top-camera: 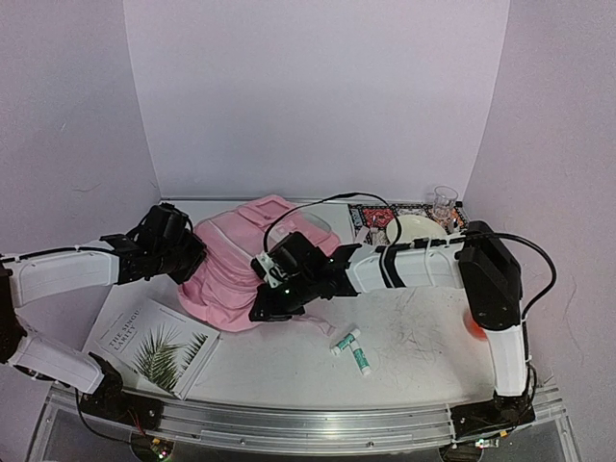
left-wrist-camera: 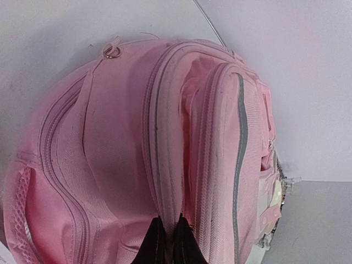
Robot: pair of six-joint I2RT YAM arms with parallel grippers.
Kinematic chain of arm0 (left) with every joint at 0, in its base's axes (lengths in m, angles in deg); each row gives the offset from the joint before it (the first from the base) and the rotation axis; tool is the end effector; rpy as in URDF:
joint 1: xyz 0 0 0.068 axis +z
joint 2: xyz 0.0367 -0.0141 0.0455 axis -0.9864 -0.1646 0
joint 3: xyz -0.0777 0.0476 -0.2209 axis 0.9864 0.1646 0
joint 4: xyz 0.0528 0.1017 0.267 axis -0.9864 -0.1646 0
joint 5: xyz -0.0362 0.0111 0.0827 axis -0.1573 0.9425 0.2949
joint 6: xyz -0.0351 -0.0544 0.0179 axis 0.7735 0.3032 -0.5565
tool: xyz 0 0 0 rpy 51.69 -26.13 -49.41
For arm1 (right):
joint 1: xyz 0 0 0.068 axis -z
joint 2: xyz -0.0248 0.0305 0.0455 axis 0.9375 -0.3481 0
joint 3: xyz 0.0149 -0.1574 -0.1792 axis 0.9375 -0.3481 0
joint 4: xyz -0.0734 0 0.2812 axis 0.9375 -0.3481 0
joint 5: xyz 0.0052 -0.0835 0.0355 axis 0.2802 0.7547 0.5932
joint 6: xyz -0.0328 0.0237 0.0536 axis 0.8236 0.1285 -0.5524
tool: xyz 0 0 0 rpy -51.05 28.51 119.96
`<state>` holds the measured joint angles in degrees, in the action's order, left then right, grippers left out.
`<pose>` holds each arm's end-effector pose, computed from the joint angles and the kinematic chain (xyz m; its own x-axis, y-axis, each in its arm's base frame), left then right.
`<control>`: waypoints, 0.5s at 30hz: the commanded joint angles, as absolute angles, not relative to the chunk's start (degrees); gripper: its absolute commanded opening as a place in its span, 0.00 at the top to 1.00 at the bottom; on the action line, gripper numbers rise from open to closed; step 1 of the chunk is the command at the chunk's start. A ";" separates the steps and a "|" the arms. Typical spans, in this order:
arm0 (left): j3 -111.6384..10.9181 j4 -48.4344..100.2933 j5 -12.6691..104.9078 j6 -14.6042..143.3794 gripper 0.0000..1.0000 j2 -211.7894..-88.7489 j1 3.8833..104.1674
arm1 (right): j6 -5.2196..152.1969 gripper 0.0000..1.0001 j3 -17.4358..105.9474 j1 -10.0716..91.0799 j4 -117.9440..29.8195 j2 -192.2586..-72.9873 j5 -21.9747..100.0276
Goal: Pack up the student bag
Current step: Unzip the largest pocket of the student bag, then put down the student bag at the center of the board.
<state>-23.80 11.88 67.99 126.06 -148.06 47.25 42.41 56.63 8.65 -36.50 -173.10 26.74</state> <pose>0.2773 -0.1669 0.1777 -0.5187 -0.7729 -0.3656 -0.3997 0.5972 -0.6954 0.2334 0.4584 0.1504 -0.7671 -0.1924 -0.6120 -0.6321 0.3900 0.6696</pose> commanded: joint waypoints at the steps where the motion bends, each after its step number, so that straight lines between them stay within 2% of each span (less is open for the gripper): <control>1: -27.12 19.70 67.65 118.42 1.00 -149.05 47.32 | 42.83 0.85 52.06 6.31 -31.53 -165.33 25.64; 4: -27.24 19.05 66.99 114.47 1.00 -149.73 47.64 | 42.64 0.76 50.53 6.68 -30.64 -164.40 26.49; 8: -27.14 17.96 66.95 108.94 0.97 -150.97 48.18 | 41.72 0.56 49.47 7.11 -29.05 -164.05 26.44; 11: -27.94 16.26 67.03 104.58 0.91 -151.87 48.44 | 39.45 0.53 46.68 7.84 -28.61 -162.77 29.92; 15: -29.41 13.65 65.25 100.04 0.75 -151.53 48.44 | 34.22 0.47 39.98 9.89 -26.08 -158.68 35.35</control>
